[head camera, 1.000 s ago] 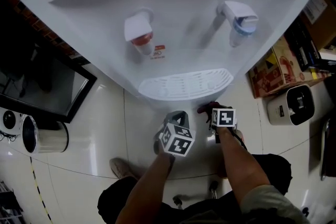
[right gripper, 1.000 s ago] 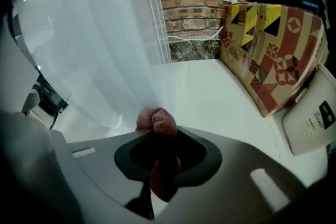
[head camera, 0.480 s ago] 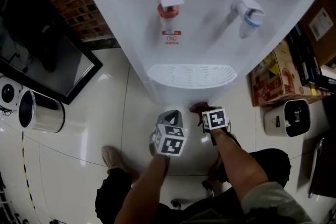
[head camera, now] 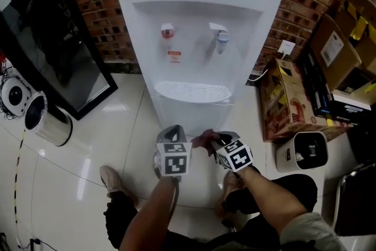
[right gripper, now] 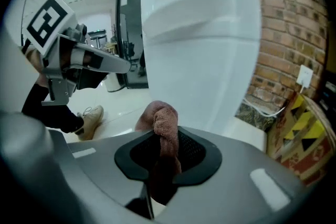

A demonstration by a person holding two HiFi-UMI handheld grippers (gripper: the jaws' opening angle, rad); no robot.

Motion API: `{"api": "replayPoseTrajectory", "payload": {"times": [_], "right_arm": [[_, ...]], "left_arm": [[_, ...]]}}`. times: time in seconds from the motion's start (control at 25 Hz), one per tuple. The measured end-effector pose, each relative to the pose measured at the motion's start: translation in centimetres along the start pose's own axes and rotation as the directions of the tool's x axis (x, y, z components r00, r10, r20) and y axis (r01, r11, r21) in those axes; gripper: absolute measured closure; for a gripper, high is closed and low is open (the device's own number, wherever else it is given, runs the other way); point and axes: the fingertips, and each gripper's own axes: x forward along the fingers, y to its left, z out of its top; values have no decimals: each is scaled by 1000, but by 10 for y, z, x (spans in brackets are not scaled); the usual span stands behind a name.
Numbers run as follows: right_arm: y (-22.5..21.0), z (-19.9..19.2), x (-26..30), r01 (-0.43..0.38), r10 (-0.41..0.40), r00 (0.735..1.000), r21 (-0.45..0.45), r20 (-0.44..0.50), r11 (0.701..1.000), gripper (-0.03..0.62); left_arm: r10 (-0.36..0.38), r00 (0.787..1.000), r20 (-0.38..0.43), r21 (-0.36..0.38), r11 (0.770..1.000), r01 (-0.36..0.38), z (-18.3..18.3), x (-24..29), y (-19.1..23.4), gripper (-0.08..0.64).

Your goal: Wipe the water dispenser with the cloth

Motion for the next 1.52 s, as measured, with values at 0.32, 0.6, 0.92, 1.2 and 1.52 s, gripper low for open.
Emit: {"api": "replayPoseTrajectory", "payload": {"times": [0.32, 0.6, 0.92, 1.2, 1.52], "right_arm": [[-110, 83, -173, 66, -256, 865, 409, 431, 910, 509], [-95, 190, -297, 0, -206, 647, 270, 734, 963, 509], [-90, 253, -380, 47, -209, 469, 212, 858, 976, 509], [-120, 301, -385, 78, -192, 386, 176, 902, 981, 510], [-111, 430, -435, 157, -56, 269, 14, 961, 988, 511]], "left_arm": [[56, 987, 153, 104, 992, -72, 87, -93, -47, 560], [35, 919, 393, 247, 958, -142, 180, -177, -108, 560], [47, 872, 488, 105, 988, -112, 226, -203, -113, 560], [42, 829, 558, 125, 983, -134, 292, -195, -113, 560], [23, 784, 621, 74, 993, -88, 338, -199, -116, 560]]}}
